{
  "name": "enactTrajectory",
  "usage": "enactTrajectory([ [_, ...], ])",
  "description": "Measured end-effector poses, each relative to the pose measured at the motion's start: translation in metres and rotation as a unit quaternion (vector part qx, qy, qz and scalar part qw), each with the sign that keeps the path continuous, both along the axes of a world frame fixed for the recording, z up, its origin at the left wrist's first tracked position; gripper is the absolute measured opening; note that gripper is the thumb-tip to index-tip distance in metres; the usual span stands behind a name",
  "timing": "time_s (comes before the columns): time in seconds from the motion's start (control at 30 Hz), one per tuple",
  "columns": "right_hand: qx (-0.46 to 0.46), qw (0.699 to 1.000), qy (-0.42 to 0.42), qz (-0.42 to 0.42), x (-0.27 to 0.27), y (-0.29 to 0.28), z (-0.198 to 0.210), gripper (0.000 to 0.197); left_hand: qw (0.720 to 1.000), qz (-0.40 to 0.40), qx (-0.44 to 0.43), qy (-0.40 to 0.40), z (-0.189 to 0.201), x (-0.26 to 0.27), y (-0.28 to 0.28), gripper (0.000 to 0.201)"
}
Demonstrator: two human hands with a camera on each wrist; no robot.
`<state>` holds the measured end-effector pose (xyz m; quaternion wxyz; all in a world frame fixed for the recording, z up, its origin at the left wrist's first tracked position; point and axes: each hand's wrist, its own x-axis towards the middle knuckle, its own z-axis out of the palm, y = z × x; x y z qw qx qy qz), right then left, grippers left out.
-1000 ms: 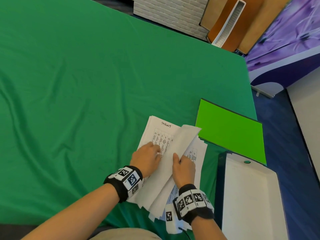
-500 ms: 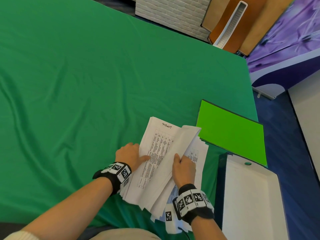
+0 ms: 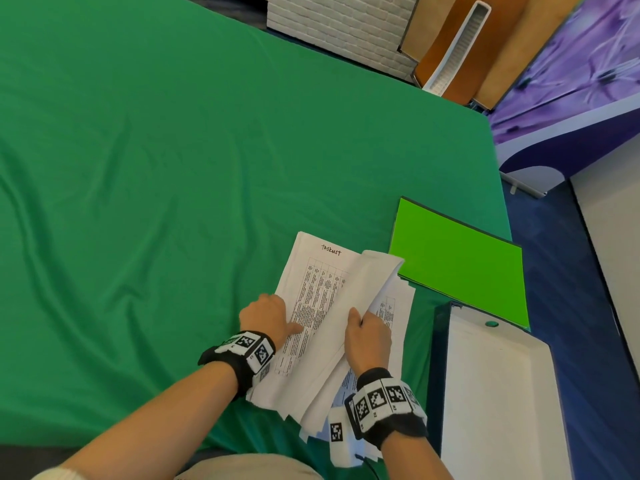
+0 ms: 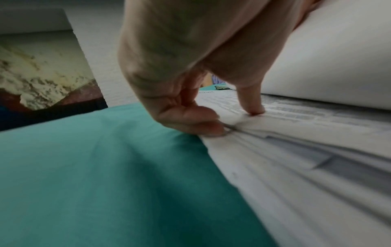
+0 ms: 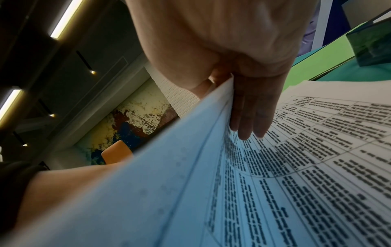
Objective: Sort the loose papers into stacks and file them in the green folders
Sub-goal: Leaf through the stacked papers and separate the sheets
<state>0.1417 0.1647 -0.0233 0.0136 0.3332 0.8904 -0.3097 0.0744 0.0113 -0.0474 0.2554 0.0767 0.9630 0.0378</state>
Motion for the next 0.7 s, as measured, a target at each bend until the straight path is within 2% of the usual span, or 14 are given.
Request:
enactTrajectory([
  [0.1, 0.0, 1.0, -0.002, 0.0, 0.001, 0.0, 0.0, 0.043, 0.999, 0.01, 0.033, -0.013, 0.002, -0.001, 0.001, 0.05],
  [0.2, 0.003, 1.0, 0.001, -0.008, 0.003, 0.003, 0.002, 0.042, 0.998, -0.065, -0.004, 0.02, 0.015, -0.001, -0.001, 0.026],
  [0.23, 0.005, 1.0, -0.003, -0.012, 0.003, 0.004, 0.003, 0.042, 0.993, -0.106, -0.024, 0.035, 0.021, -0.001, -0.002, 0.028],
  [0.3, 0.013, 1.0, -0.009, -0.017, 0.003, 0.006, 0.003, 0.041, 0.983, -0.168, -0.054, 0.059, 0.031, 0.0, -0.002, 0.048],
  [0.33, 0.015, 1.0, -0.008, -0.018, 0.003, 0.005, 0.003, 0.041, 0.979, -0.181, -0.059, 0.067, 0.036, 0.0, -0.002, 0.051],
  [0.47, 0.009, 1.0, 0.003, -0.02, 0.002, 0.002, -0.001, 0.042, 0.976, -0.188, -0.065, 0.085, 0.051, 0.002, 0.005, 0.041],
  [0.6, 0.008, 1.0, 0.003, -0.011, 0.002, -0.001, 0.0, 0.042, 0.981, -0.167, -0.012, 0.102, 0.055, 0.012, 0.013, 0.027],
  [0.7, 0.005, 1.0, 0.009, -0.007, 0.002, 0.001, 0.0, 0.042, 0.981, -0.16, 0.019, 0.113, 0.053, 0.017, 0.019, 0.028],
])
